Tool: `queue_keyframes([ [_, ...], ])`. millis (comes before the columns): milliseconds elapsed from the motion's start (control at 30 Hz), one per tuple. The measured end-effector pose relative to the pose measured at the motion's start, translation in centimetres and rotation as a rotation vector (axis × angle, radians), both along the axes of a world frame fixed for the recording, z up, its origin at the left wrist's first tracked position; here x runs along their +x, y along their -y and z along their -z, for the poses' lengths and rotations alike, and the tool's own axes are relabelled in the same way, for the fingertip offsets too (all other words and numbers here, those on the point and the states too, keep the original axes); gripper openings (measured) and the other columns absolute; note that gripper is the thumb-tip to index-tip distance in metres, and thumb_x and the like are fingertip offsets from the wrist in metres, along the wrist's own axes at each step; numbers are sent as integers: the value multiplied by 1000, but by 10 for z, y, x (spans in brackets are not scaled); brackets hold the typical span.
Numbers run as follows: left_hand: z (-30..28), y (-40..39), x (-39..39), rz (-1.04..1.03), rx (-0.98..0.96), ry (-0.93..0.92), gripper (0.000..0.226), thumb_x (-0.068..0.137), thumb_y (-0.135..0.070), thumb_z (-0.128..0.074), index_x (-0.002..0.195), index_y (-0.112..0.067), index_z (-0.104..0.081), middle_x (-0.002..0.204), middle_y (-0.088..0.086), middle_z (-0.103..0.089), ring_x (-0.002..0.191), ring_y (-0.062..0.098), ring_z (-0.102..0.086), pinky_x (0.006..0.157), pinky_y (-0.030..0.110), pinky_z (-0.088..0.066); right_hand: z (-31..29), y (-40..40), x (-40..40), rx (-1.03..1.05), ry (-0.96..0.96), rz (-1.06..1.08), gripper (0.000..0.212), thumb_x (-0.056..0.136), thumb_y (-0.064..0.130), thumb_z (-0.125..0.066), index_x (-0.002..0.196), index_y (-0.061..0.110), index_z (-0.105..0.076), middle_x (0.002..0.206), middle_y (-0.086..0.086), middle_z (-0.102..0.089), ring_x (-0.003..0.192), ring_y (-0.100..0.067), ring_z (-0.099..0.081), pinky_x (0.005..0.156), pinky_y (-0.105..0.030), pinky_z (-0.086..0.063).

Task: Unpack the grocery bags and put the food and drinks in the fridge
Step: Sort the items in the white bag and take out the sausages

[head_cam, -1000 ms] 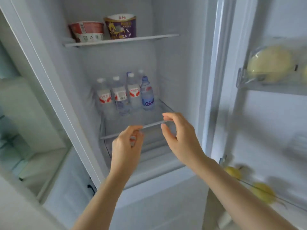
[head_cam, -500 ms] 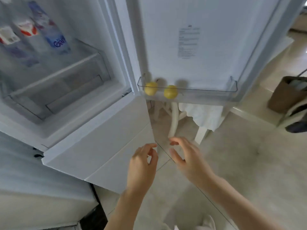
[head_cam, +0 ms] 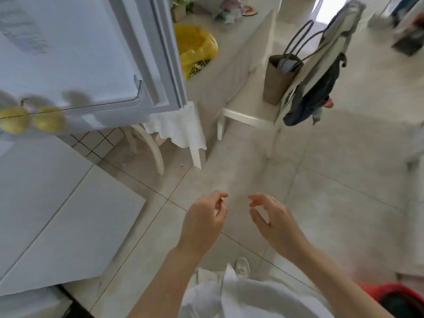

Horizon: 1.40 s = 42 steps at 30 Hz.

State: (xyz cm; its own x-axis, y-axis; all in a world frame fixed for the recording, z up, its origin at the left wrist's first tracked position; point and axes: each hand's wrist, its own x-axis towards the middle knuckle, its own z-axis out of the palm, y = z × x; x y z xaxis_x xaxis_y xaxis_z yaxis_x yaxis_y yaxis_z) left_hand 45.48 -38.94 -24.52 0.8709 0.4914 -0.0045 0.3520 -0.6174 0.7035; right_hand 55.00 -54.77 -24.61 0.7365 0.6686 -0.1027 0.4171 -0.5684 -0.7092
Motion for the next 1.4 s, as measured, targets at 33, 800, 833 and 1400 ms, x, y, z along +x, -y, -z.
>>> queue_keyframes([
  [33, 1, 10, 15, 21, -12, -8, 22, 92, -13, -57, 110, -20, -68, 82, -6, -67, 76, 7, -61, 71, 26, -52, 0, 12, 13, -6, 3, 24, 28, 94, 18, -57, 122, 19, -58, 103, 10, -63, 100, -8, -60, 92, -28, -48],
  [800, 24, -138, 296, -141, -160, -111, 20, 94, -16, -53, 105, -20, -70, 76, -3, -71, 74, 10, -66, 73, 36, -56, -3, -115, 324, -81, -5, -35, 29, 94, 19, -55, 123, 17, -57, 100, 12, -61, 96, -8, -60, 89, -28, -50],
  [833, 21, -151, 311, -156, -150, -102, 20, 94, -16, -53, 106, -20, -69, 75, -1, -70, 72, 11, -66, 73, 36, -55, -2, -127, 339, -84, 5, -47, 29, 94, 20, -55, 123, 19, -57, 100, 13, -60, 96, -7, -59, 89, -29, -50],
  [1400, 35, -291, 465, -556, -179, -134, 23, 97, -21, -51, 116, -19, -63, 107, -5, -69, 101, 8, -62, 90, 26, -51, -5, -354, 558, -103, 12, -519, 25, 94, 21, -55, 120, 20, -57, 96, 13, -62, 87, -14, -61, 76, -23, -42],
])
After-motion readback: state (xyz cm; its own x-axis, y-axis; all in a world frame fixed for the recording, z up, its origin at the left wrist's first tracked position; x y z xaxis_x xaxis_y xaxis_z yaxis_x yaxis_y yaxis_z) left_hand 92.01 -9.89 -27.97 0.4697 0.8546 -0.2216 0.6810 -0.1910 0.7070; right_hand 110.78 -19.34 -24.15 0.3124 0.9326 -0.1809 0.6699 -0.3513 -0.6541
